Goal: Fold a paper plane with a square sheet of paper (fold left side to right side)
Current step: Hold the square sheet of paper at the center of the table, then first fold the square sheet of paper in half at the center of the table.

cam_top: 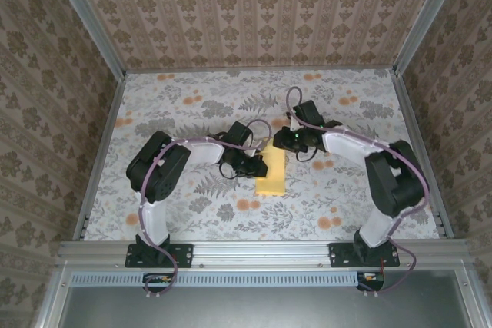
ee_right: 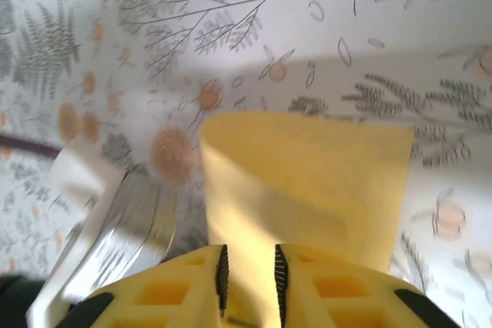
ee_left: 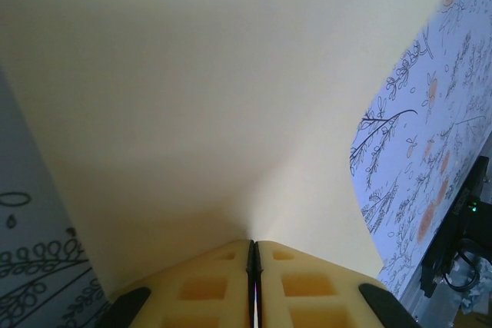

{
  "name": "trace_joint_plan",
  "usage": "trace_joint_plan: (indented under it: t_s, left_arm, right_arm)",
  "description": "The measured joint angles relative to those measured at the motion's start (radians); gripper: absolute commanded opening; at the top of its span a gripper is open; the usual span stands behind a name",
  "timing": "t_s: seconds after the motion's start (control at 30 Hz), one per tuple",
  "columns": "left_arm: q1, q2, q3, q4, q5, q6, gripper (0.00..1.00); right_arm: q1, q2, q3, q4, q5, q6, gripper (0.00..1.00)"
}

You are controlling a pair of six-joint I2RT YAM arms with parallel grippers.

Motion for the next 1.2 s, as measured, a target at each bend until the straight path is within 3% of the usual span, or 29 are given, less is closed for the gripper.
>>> trace_joint_plan:
  t_s: [0.17,0.37,0.7,1.0,1.2]
  left_arm:
    - [-0.005,0.0,0.0,0.003,-0.005,-0.006,0.11]
    - [-0.01,-0.003,0.0,0.003,-0.019,-0.009,0.11]
    - [-0.013,-0.007,0.0,0.002,-0.028,-0.01,0.13]
    - [-0.019,-0.016,0.02,-0.026,-0.038,-0.013,0.26]
    - [-0.001,-0.024,0.045,-0.04,-0.042,-0.013,0.23]
  right_arm:
    - [0.026,-0.156,-0.16,-0.031,-0.024,0.025,0.12]
    - [0.112,-0.174,-0.277,-0.042,-0.055,0.066,0.13]
    - [0.126,-0.07,-0.261,-0.064,-0.056,0.082,0.13]
    - [0.127,-0.024,-0.219,-0.12,-0.05,0.081,0.12]
    - [0.127,-0.003,-0.19,-0.158,-0.046,0.08,0.12]
